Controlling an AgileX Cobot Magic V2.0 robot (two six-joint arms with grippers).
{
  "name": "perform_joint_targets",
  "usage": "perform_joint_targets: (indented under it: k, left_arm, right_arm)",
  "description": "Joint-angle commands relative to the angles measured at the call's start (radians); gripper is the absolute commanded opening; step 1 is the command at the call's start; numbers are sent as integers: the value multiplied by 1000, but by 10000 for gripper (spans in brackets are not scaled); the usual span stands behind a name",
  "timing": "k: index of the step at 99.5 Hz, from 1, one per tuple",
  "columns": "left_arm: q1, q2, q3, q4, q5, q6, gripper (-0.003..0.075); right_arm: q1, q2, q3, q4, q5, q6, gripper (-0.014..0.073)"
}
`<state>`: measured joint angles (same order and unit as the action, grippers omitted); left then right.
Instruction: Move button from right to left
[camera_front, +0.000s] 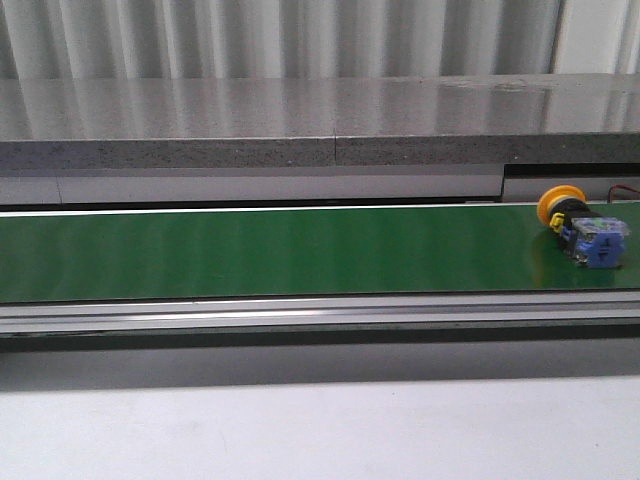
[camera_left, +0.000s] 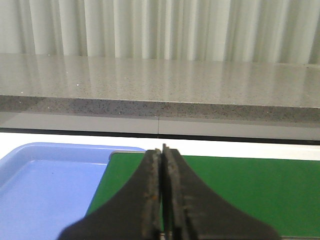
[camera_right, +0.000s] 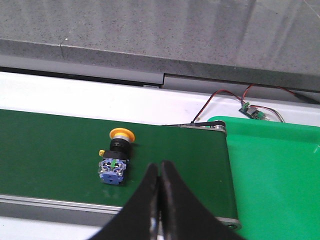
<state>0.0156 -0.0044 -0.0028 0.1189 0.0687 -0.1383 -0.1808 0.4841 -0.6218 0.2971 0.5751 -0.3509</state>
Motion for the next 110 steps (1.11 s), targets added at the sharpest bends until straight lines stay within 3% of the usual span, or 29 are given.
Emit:
perform_joint_targets:
  k: [1, 58, 81, 110]
  left_arm:
    - [1, -35, 26, -3, -84, -8, -20]
    - [1, -35, 26, -1, -89, -8, -20]
    - [1, -35, 17, 1, -190, -8, -20]
    - [1, 67, -195, 1, 16, -8, -20]
  right_arm:
    - [2, 0, -26, 0, -67, -11, -68]
    - [2, 0, -26, 0, -67, -11, -68]
    - [2, 0, -26, 0, -67, -11, -68]
    - [2, 0, -26, 0, -67, -11, -68]
